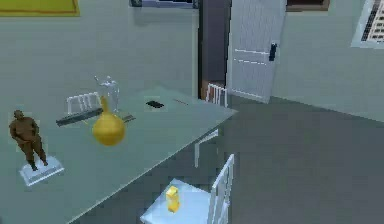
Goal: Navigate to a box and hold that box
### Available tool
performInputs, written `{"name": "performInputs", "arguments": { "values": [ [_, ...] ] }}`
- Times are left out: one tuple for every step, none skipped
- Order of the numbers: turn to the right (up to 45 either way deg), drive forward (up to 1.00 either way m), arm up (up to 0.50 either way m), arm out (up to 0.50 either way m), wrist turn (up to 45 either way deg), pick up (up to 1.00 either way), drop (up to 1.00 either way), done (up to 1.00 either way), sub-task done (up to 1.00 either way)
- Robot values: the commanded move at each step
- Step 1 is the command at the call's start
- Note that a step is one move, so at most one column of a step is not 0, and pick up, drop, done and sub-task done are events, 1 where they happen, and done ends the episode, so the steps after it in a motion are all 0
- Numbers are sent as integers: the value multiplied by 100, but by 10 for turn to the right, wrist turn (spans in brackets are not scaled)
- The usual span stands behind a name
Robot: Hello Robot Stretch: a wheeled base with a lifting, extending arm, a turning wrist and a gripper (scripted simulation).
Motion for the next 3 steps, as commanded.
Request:
{"name": "performInputs", "arguments": {
  "values": [
    [-450, 0, 0, 0, 0, 0, 0, 0, 0],
    [-450, 0, 0, 0, 0, 0, 0, 0, 0],
    [450, 0, 0, 0, 0, 0, 0, 0, 0]
  ]
}}
